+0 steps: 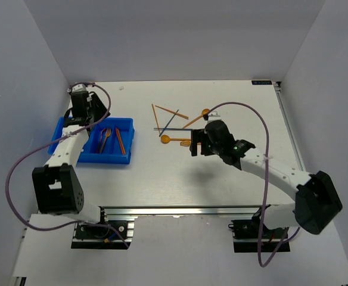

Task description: Sort the eating utensils into containers

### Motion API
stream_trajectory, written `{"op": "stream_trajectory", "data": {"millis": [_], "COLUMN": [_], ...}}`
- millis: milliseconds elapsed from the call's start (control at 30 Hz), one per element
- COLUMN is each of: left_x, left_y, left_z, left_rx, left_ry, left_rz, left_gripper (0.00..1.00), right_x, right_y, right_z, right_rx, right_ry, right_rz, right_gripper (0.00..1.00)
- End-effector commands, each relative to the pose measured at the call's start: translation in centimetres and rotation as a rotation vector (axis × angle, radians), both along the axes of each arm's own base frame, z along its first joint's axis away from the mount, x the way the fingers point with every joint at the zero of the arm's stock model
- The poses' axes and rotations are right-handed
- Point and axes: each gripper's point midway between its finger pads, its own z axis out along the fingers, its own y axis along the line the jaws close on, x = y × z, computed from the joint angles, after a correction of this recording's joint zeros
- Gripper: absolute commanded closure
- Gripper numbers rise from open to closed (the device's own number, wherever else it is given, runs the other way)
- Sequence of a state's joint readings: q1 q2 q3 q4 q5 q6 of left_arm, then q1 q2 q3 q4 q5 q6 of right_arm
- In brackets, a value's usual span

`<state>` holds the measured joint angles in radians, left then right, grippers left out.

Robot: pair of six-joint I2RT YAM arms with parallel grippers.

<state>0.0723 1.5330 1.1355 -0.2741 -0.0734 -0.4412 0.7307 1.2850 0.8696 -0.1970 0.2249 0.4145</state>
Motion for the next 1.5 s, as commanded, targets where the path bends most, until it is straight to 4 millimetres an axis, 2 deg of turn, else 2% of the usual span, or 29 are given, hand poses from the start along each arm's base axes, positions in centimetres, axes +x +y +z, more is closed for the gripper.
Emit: {"op": "stream_trajectory", "data": {"millis": [0,33,100,133,167,233,267,300,333,367,400,433,467,500,533,667,800,867,1100,1133,1167,1233,1267,1433,1467], "left_x": [-2.2,-3.1,-4.7,-5.9,-7.0,-8.5,-9.6,-9.9,-10.4,-11.2,-11.5,-11.7,-11.9,-11.9,-11.9,-11.9,-11.9,-11.9,-11.9,-11.9,-11.9,-12.0,-12.0,-12.0,-12.1], "left_y": [-0.1,0.1,0.6,0.5,0.4,-0.2,-0.4,-0.5,-0.6,-0.7,-0.9,-1.0,-1.6,-1.8,-2.0,-3.1,-3.3,-3.2,-3.2,-3.3,-3.3,-3.2,-3.2,-3.4,-3.7], "left_z": [4.9,6.3,6.7,8.2,6.8,7.4,5.3,5.1,4.6,4.0,3.7,3.7,3.9,4.0,4.0,3.9,4.0,4.1,4.1,4.1,4.1,4.1,4.1,4.2,4.1], "left_rx": [0.011,0.021,0.039,0.042,0.044,0.036,0.033,0.032,0.031,0.031,0.029,0.029,0.026,0.027,0.031,0.016,0.016,0.016,0.015,0.014,0.015,0.016,0.016,0.004,-0.008], "left_ry": [-0.088,-0.111,-0.109,-0.156,-0.136,-0.196,-0.164,-0.176,-0.171,-0.167,-0.159,-0.157,-0.167,-0.173,-0.172,-0.169,-0.172,-0.175,-0.177,-0.177,-0.177,-0.175,-0.177,-0.178,-0.177], "left_rz": [0.000,0.010,0.044,0.046,0.040,0.013,0.005,0.001,-0.004,-0.009,-0.018,-0.027,-0.049,-0.057,-0.063,-0.109,-0.118,-0.114,-0.115,-0.118,-0.117,-0.113,-0.113,-0.114,-0.126], "left_gripper": [0.27,0.19,0.13,0.02,0.02,0.02,0.02,0.02,0.02,0.02,0.02,0.02,0.02,0.02,0.02,0.02,0.02,0.02,0.02,0.02,0.02,0.02,0.02,0.02,0.02], "right_x": [2.7,3.1,4.3,4.6,4.8,6.3,6.7,6.8,7.9,8.2,7.9,9.1,9.4,9.0,9.4,9.7,8.4,7.3,4.8,4.5,4.1,3.4,3.1,2.2,2.3], "right_y": [0.6,0.8,1.1,1.3,1.4,1.5,1.6,1.6,1.7,1.7,1.7,1.9,2.0,2.7,2.4,2.1,2.5,2.1,0.3,0.2,0.2,-0.1,-0.3,0.0,0.2], "right_z": [1.2,1.1,0.5,0.3,-0.4,-2.1,-2.9,-5.4,-5.2,-5.9,-7.7,-7.0,-7.3,-8.2,-8.0,-9.9,-11.6,-12.4,-14.2,-14.6,-14.9,-15.6,-16.1,-16.4,-16.0], "right_rx": [-0.053,-0.074,-0.165,-0.202,-0.248,-0.377,-0.415,-0.473,-0.525,-0.546,-0.551,-0.537,-0.525,-0.485,-0.485,-0.508,-0.474,-0.469,-0.461,-0.458,-0.448,-0.441,-0.439,-0.438,-0.440], "right_ry": [-0.040,-0.053,-0.093,-0.094,-0.090,-0.106,-0.106,-0.061,-0.087,-0.071,-0.007,-0.021,-0.009,0.024,0.043,0.084,0.149,0.204,0.289,0.299,0.313,0.344,0.349,0.359,0.344], "right_rz": [0.052,0.079,0.171,0.214,0.263,0.366,0.411,0.471,0.526,0.554,0.601,0.616,0.633,0.682,0.681,0.711,0.770,0.777,0.714,0.713,0.717,0.702,0.694,0.668,0.640], "right_gripper": [0.11,0.11,0.11,0.11,0.11,0.11,0.11,0.12,0.12,0.13,0.15,0.16,0.18,0.21,0.22,0.28,0.38,0.44,0.54,0.57,0.65,0.67,0.72,0.85,0.90]}}
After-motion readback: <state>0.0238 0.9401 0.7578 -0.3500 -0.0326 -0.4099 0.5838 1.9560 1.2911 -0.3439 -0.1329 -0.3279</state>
